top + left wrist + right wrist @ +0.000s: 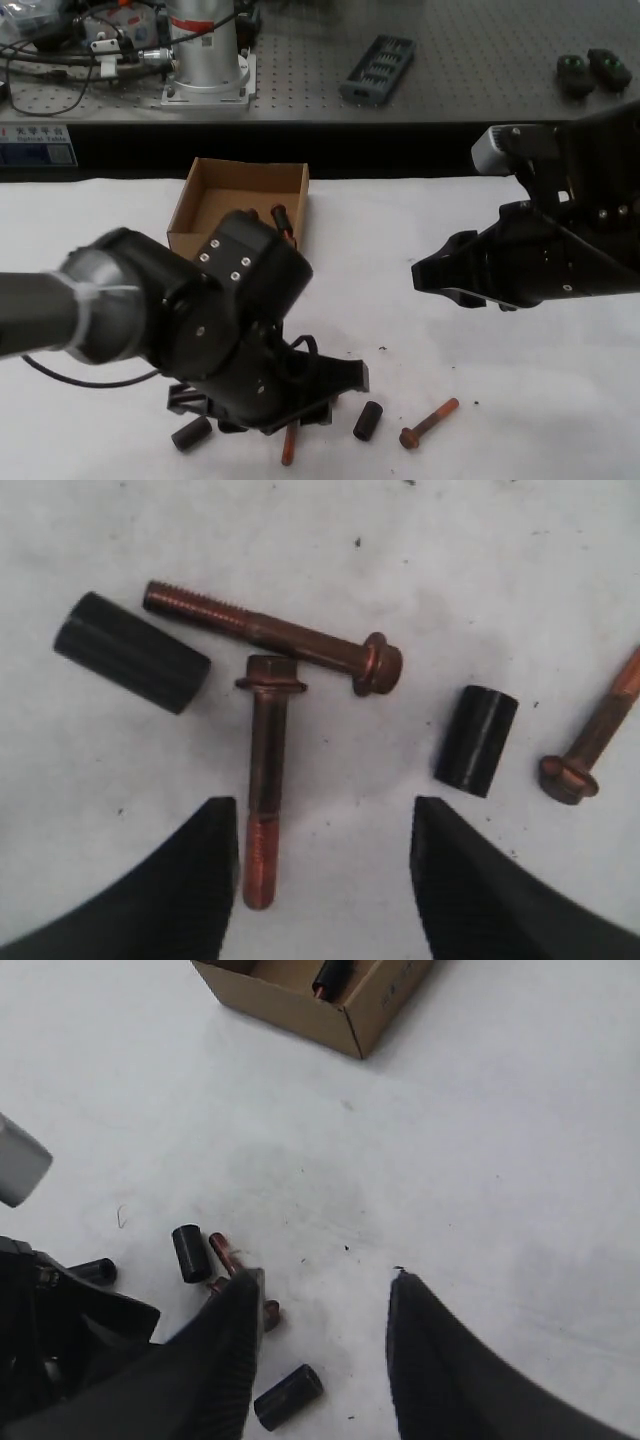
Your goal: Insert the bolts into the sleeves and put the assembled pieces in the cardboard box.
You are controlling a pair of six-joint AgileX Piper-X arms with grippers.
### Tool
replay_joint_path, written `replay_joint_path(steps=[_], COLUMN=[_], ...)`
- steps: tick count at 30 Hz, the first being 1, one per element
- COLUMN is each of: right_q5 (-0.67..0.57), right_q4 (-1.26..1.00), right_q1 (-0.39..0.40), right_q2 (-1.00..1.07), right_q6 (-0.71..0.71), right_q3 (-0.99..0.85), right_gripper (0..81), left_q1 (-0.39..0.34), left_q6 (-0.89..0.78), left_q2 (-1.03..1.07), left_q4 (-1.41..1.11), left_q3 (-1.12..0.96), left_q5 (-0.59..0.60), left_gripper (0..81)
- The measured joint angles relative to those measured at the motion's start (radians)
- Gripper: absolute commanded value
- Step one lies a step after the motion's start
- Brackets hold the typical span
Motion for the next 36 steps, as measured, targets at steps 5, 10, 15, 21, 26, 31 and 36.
replay_joint_path(steps=[5,10,15,21,26,31,36], right_q5=[0.000,0.000,0.000,0.000,0.000,0.005,0.007], right_q4=[-0.005,-0.005,-0.005,-0.005,-0.005,-0.020,-0.019], right_q1=[0.000,0.000,0.000,0.000,0.000,0.000,0.000], right_q2=[0.000,0.000,0.000,0.000,0.000,0.000,0.000], right_q6=[0.000,0.000,0.002,0.004,0.004,0.004,0.004], right_q3=[0.000,0.000,0.000,0.000,0.000,0.000,0.000], right_gripper=[31.3,31.3,31.3,31.3,31.3,31.3,31.3], left_q1=[0.000,0.000,0.000,0.000,0.000,0.000,0.000], left_q6=[0.000,0.074,0.139,0.154,0.156,0.156,0.156], left_q2=[0.066,0.116,0.145,0.145,0.147,0.147,0.147], left_q4=[0.009,0.045,0.112,0.128,0.139,0.152,0.155], left_q3=[-0.055,-0.103,-0.133,-0.134,-0.134,-0.134,-0.134], left_q5=[-0.013,-0.052,-0.070,-0.070,-0.081,-0.081,-0.081], left_gripper=[38.6,38.6,38.6,38.5,27.9,16.9,7.3])
